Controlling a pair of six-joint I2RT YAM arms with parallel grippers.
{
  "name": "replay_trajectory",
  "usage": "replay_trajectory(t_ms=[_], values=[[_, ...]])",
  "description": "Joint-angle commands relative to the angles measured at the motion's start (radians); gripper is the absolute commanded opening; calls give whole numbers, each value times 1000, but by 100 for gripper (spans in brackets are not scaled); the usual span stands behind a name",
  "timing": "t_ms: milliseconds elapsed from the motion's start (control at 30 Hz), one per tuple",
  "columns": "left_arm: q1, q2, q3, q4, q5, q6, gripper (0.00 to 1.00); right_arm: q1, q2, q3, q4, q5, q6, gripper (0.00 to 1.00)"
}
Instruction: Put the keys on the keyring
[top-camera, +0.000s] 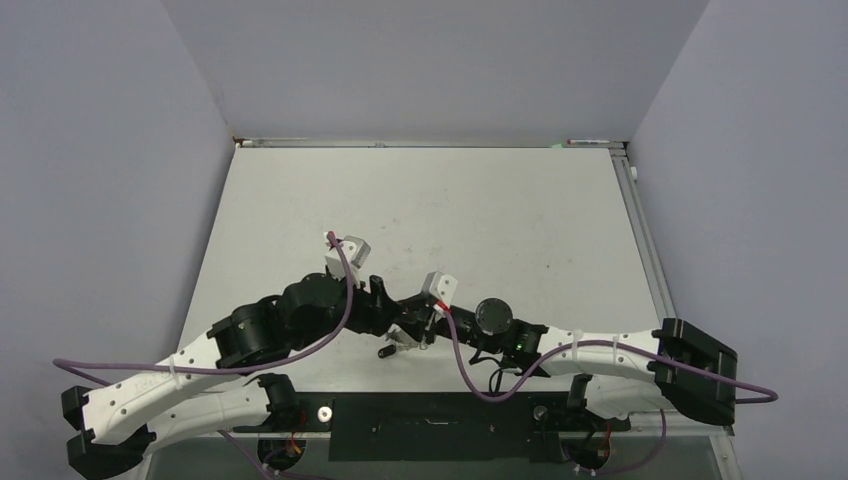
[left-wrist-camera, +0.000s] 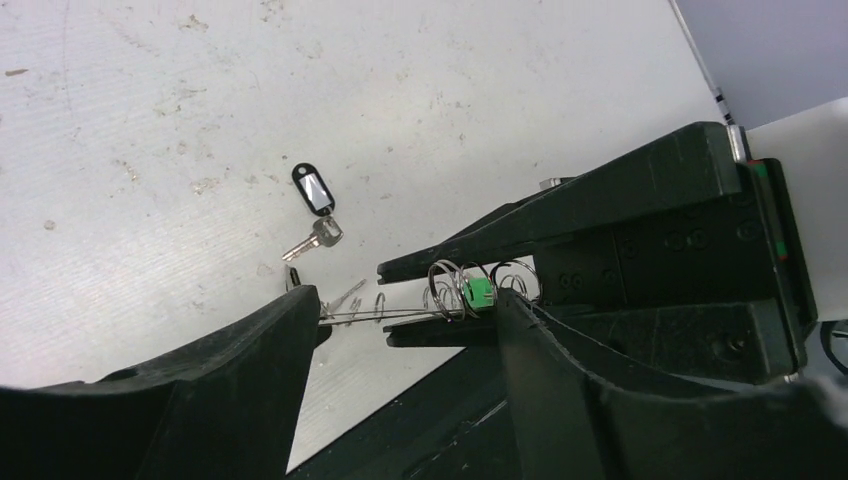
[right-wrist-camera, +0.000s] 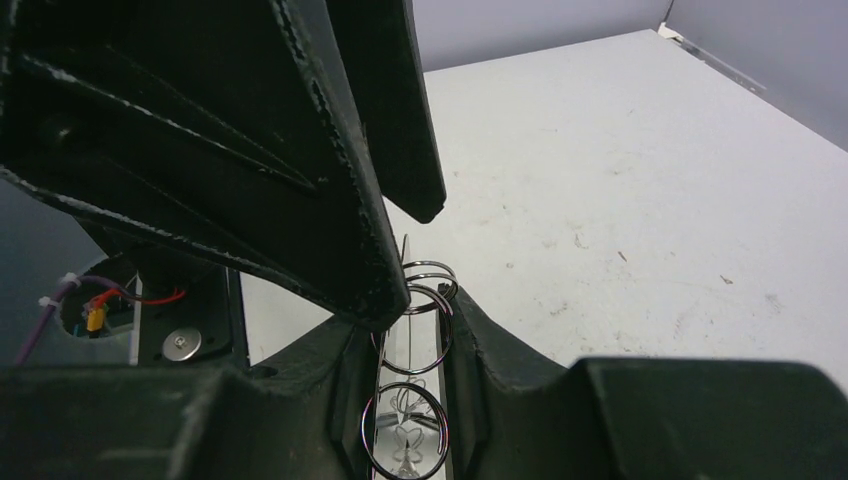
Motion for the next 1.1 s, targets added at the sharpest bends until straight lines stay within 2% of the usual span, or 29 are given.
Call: replay_trajectory(t_ms=[0,167,300,500,767,1067], values=[[-4,-71,-21,105,40,18,64,-9,-66,-5,128,8,29,5],[-5,-160,-87,192,43,51,59,-10,-101,-15,88,28,39,5],[-6,-218,-151,298,66,80,48,-10,-123,-7,34,61,54,5],[-13,-263,-255,458,104,153,38,-1,-138,50,-88,73,75,5],[-17,-254,-330,600,120,232,35,8,-152,69,-155,98,83,5],[-20,-210,-336,617,108,256,32,13,-170,70,-170,102,76,5]])
